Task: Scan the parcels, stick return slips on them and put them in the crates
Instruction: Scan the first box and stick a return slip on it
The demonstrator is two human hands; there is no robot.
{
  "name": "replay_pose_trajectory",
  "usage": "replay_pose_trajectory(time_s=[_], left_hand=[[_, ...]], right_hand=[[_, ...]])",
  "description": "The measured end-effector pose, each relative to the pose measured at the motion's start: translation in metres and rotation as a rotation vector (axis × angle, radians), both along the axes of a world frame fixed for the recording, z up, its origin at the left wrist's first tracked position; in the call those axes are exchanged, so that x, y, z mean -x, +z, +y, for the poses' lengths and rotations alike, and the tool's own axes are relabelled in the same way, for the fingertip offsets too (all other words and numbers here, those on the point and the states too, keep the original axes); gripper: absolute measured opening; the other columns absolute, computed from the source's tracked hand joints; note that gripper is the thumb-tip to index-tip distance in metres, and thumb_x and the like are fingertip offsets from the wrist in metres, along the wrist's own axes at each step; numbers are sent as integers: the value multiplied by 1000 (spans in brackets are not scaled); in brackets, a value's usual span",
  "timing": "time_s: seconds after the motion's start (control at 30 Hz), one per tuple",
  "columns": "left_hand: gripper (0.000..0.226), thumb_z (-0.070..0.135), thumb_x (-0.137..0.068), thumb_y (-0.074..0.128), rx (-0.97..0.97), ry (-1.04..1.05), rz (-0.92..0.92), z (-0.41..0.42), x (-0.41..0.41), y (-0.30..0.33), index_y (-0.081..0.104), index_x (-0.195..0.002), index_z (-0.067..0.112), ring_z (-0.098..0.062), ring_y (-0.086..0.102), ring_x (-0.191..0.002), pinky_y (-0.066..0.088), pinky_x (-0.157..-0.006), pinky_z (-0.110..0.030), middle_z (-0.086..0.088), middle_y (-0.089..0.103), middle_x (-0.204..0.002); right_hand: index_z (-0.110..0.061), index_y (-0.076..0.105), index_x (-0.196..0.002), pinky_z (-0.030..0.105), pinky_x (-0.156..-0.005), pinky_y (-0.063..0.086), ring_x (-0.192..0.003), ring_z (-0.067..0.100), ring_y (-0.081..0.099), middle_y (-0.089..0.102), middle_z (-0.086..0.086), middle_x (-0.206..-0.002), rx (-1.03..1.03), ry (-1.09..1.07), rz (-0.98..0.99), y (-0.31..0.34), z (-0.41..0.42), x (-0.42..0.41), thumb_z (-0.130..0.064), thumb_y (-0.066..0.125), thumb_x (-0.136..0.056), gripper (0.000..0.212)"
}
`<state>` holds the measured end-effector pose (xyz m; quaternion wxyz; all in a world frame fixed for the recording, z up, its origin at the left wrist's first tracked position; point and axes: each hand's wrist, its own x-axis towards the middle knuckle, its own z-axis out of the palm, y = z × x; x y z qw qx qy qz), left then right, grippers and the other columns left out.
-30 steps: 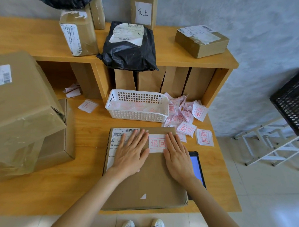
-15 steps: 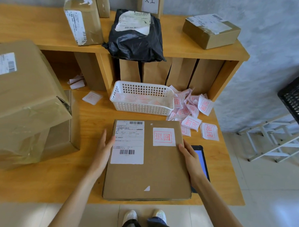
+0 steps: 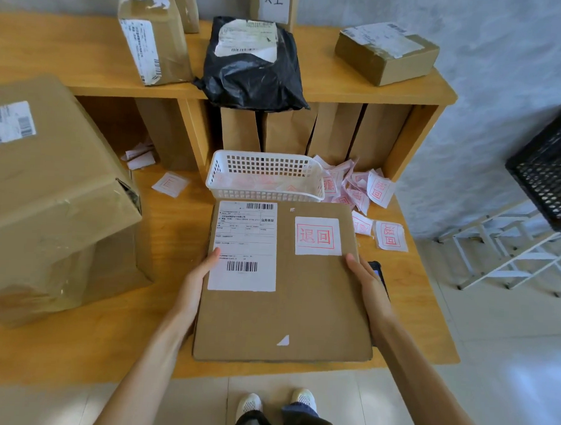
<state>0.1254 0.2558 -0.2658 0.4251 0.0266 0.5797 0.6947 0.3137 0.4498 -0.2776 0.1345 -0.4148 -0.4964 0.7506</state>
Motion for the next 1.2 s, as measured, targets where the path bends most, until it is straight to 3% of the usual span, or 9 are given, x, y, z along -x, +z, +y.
replay_pose_trajectory(time_s=[0.1,0.23,0.37,0.47,0.7,0.87,0.97,1.13,1.2], left_hand=[[31,21,-99,39,-102,-80,147,23,6,29,56,-125,21,-10,72,-89,55,-63,-19,8,75,-99],[37,16,-96,44,-258,-188,264,72,6,65,52,-132,18,-12,69,-101,56,-71,-22,7,72,-111],[46,26,-88,53,-325,-332,230,132,-8,100,55,-132,16,-21,70,-99,58,-69,-28,-4,71,-116],[41,27,-93,46,-379,-496,219,173,-32,129,55,-131,16,-20,72,-94,58,-65,-28,-3,73,-109],[41,25,-93,47,-504,-593,261,240,-110,169,55,-133,19,-30,66,-109,59,-80,-38,-11,67,-123],[47,24,-88,52,-513,-604,240,276,-160,169,54,-135,16,-31,68,-102,61,-75,-38,-14,67,-120],[41,19,-90,50,-500,-511,220,288,-177,165,55,-130,13,-25,72,-87,61,-65,-35,-11,73,-107],[25,18,-99,40,-395,-350,226,263,-161,143,62,-111,16,-20,73,-71,59,-55,-31,-5,76,-88],[25,19,-99,41,-339,-282,219,237,-148,136,63,-111,15,-22,73,-72,60,-55,-31,-7,76,-91]], right_hand=[[-40,60,-123,32,-68,56,-91,15,72,73,-6,-107,-80,-64,74,37,10,-7,-41,51,-97,28],[-41,56,-125,38,-81,56,-98,19,70,72,-3,-111,-238,-139,113,85,35,-31,-44,48,-96,30],[-41,47,-126,26,-64,57,-88,14,72,72,-7,-104,-397,-263,109,133,54,-65,-45,49,-96,31],[-39,44,-130,31,-70,57,-90,15,72,69,-3,-111,-479,-381,115,162,67,-98,-46,54,-93,39],[-34,43,-134,34,-72,57,-92,18,71,68,0,-114,-537,-534,181,203,97,-185,-40,59,-92,45],[-33,40,-138,38,-78,58,-97,20,70,67,0,-118,-525,-554,226,202,124,-238,-39,61,-90,53],[-37,39,-137,38,-81,58,-99,17,70,65,-2,-122,-513,-471,232,200,147,-255,-41,60,-91,51],[-41,26,-146,50,-99,48,-115,19,60,53,-9,-134,-500,-320,145,186,176,-239,-60,53,-86,68],[-39,26,-145,48,-93,50,-114,18,57,49,-8,-135,-480,-299,91,178,180,-218,-61,49,-89,64]])
